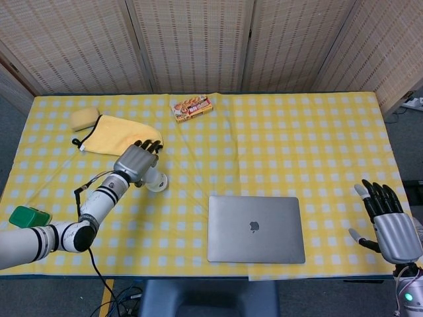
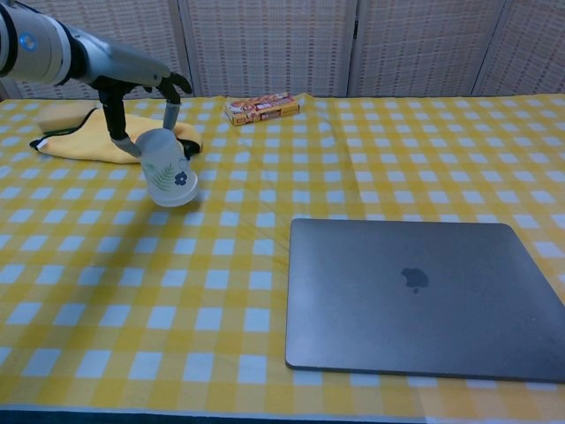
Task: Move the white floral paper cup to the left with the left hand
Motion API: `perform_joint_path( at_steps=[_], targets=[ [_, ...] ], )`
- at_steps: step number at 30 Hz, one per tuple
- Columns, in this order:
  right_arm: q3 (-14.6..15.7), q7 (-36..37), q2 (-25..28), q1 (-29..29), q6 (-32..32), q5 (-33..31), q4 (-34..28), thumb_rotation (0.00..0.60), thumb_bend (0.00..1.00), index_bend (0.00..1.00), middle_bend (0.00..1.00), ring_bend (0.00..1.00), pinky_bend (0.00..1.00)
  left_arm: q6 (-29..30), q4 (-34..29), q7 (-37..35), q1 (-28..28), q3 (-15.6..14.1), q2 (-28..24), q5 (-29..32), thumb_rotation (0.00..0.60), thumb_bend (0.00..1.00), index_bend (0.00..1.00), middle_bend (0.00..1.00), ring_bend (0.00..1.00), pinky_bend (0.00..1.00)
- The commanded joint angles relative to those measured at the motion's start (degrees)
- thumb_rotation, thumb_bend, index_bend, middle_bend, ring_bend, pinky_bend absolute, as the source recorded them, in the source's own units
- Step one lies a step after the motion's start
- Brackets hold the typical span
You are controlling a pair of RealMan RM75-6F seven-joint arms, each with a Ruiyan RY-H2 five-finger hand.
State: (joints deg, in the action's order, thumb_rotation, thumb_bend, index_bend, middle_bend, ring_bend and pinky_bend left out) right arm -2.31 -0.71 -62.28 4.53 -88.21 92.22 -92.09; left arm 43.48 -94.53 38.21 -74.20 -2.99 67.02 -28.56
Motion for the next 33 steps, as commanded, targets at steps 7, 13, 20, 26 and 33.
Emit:
perform_joint_path(
  at_steps=[7,13,20,26,33],
  targets=[
    [0.17,1.44,0.55,-0.55,-1.27,0.78,0.07,0.600,0.19,0.00,0.00,0.00,0.00,4.41,-5.70,4.12,-3.24,1.15,-2.45,5.07,0.600,0.26,0.44,0.00,0.00,0.16],
    [0.27,2.01,0.76,-0.79,-1.76,1.14,0.15,0.600,0.19,0.00,0.00,0.00,0.00,6.85,-8.58,6.39,-4.72,1.72,-3.84,7.64,0.600,0.26,0.44,0.00,0.00,0.16],
    [0.21,1.79,0.74,-0.71,-1.49,0.98,0.04,0.600,0.19,0.00,0.00,0.00,0.00,10.43,-13.50,9.13,-6.11,2.45,-8.21,10.85,0.600,0.26,0.43,0.01,0.00,0.16],
    [0.30,1.09,0.55,-0.69,-1.26,1.00,-0.24,0.600,0.19,0.00,0.00,0.00,0.00,11.91,-17.48,10.02,-6.10,3.00,-12.20,12.56,0.600,0.26,0.43,0.01,0.00,0.16],
    [0.31,-0.09,0.12,-0.42,-0.55,0.87,-0.44,0.600,0.19,0.00,0.00,0.00,0.00,11.38,-17.10,7.38,-2.01,1.88,-14.09,8.73,0.600,0.26,0.43,0.01,0.00,0.16]
  ],
)
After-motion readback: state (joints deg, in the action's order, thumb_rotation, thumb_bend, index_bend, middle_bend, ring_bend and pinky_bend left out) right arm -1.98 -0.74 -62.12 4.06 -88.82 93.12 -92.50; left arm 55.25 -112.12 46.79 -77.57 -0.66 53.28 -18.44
